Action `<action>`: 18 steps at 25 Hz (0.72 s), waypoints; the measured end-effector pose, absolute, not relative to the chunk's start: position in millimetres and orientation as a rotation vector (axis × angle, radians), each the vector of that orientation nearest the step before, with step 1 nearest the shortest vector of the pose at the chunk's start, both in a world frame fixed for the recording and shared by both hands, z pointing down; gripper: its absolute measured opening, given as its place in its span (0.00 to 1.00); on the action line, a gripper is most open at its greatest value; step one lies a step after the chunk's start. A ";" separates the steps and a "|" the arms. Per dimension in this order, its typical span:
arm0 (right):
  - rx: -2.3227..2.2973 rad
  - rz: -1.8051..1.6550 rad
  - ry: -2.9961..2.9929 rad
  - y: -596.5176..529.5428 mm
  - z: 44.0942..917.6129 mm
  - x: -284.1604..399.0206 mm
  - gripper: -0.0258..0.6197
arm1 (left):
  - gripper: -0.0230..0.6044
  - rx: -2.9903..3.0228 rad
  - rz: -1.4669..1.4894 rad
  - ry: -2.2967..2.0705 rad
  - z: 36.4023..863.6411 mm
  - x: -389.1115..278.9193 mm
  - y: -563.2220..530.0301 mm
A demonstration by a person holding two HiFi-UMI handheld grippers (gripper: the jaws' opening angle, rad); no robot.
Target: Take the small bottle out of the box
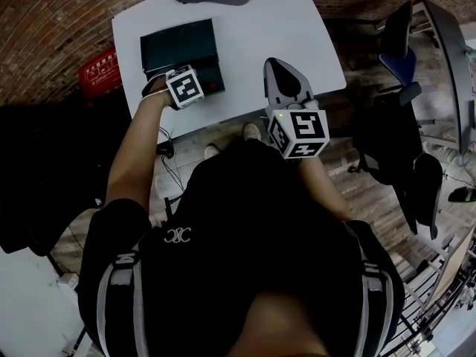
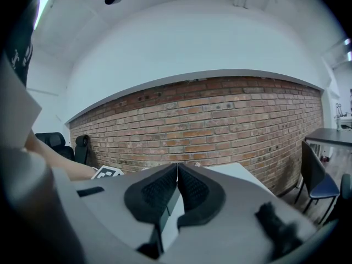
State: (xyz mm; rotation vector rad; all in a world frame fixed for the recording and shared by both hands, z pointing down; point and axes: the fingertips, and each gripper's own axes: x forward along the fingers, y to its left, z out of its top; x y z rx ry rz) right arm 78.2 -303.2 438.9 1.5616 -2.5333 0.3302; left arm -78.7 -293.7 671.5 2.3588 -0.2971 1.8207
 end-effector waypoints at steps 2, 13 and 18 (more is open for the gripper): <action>1.563 0.332 -2.530 -302.9 439.8 78.9 0.09 | 0.28 2.323 1.826 -0.284 670.5 -81.0 -290.8; 1.574 0.349 -2.516 -303.9 444.5 83.1 0.09 | 0.45 2.246 1.734 -0.186 684.3 -75.3 -297.5; 1.627 0.364 -2.491 -307.1 445.2 90.2 0.09 | 0.47 2.254 1.746 -0.226 691.6 -74.7 -299.3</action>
